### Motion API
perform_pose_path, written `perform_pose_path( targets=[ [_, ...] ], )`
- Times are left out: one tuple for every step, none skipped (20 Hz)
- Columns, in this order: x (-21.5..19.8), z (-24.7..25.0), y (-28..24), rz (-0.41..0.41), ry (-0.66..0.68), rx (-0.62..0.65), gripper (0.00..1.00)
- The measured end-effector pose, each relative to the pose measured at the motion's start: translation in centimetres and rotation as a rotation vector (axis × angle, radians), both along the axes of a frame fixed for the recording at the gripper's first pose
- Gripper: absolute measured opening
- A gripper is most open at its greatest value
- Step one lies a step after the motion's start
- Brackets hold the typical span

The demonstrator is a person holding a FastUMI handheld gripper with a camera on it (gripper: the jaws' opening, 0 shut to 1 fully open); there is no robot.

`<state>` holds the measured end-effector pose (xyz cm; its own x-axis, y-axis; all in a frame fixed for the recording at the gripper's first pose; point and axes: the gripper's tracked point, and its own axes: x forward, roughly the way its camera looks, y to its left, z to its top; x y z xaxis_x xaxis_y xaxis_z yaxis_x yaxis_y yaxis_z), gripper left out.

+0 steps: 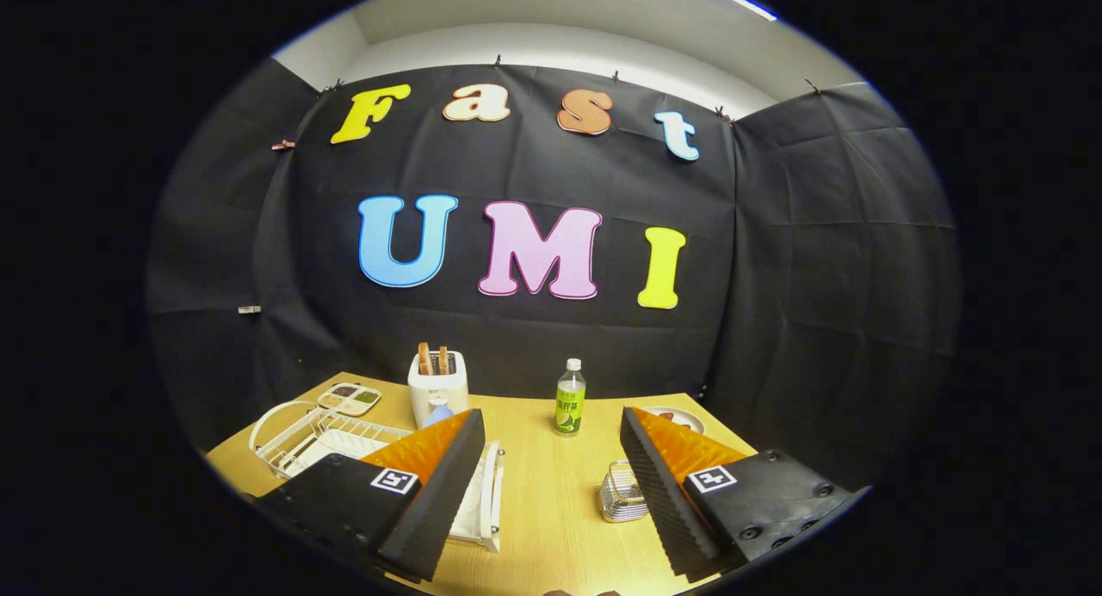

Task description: Take the plate from the dish rack, then take the spoon from the basket and place it into the plate.

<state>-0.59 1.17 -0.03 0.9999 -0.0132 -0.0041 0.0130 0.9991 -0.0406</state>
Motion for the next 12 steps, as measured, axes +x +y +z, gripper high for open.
perform_pose_path(
  targets=[
    [-0.1,0.1,0.2,0.004,-0.006,-0.016,0.97],
    [-0.2,0.3,0.4,0.009,-0.011,-0.027,0.97],
    [-0.2,0.3,0.9,0.022,-0.008,-0.028,0.97],
    [-0.3,0.2,1.3,0.033,-0.004,-0.025,0.97],
    [-0.4,0.0,1.6,0.040,0.002,-0.030,0.97],
    [-0.4,0.0,1.9,0.046,0.003,-0.038,0.97],
    [-0.4,0.1,2.2,0.056,0.006,-0.043,0.97],
    [-0.4,0.1,2.6,0.063,0.008,-0.045,0.97],
    [-0.3,-0.1,2.8,0.068,0.012,-0.045,0.97],
    [-0.2,-0.1,3.0,0.074,0.015,-0.044,0.97],
    [-0.1,-0.1,3.4,0.079,0.018,-0.043,0.97],
    [0.1,-0.1,3.7,0.081,0.025,-0.042,0.97]
  ],
)
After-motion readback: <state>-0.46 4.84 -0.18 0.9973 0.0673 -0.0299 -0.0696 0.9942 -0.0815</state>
